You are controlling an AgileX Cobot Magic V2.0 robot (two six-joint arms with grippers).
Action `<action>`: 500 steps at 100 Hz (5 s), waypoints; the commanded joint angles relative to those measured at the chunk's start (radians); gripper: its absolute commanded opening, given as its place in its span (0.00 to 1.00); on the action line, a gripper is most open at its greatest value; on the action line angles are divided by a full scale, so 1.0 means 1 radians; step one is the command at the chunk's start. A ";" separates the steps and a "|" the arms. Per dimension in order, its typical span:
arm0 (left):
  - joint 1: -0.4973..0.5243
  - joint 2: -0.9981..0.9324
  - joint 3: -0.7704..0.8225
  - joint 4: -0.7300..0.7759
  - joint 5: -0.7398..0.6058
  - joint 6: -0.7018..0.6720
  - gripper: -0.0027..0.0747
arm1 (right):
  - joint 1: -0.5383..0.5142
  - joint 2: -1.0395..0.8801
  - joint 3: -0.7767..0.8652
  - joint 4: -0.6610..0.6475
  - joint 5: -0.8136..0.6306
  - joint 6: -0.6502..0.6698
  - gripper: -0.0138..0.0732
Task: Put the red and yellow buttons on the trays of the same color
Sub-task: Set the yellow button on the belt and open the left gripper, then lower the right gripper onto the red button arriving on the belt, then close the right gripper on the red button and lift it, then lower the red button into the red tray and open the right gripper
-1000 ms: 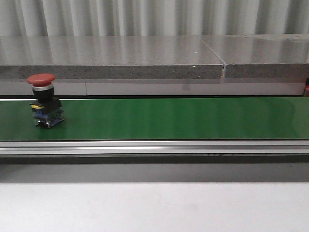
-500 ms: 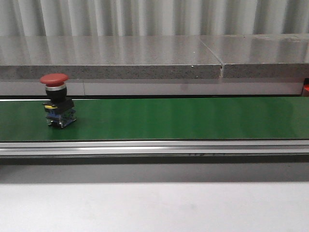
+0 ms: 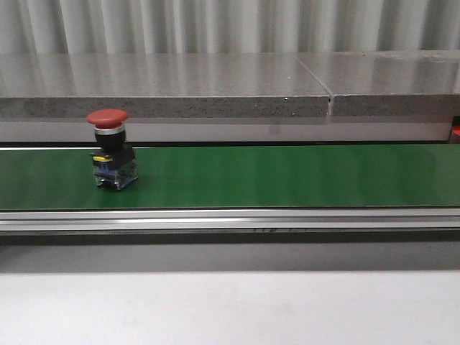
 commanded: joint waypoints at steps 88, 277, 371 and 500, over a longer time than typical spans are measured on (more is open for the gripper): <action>-0.243 -0.262 0.038 -0.001 -0.255 0.065 0.01 | 0.001 0.002 -0.027 0.000 -0.066 -0.010 0.08; -0.403 -0.984 0.532 -0.013 -0.341 0.065 0.01 | 0.292 0.697 -0.570 0.006 0.159 -0.045 0.92; -0.403 -0.984 0.532 -0.013 -0.342 0.065 0.01 | 0.386 1.238 -0.920 0.015 0.216 -0.186 0.65; -0.403 -0.984 0.532 -0.013 -0.342 0.065 0.01 | -0.398 1.110 -0.915 0.014 0.162 0.000 0.34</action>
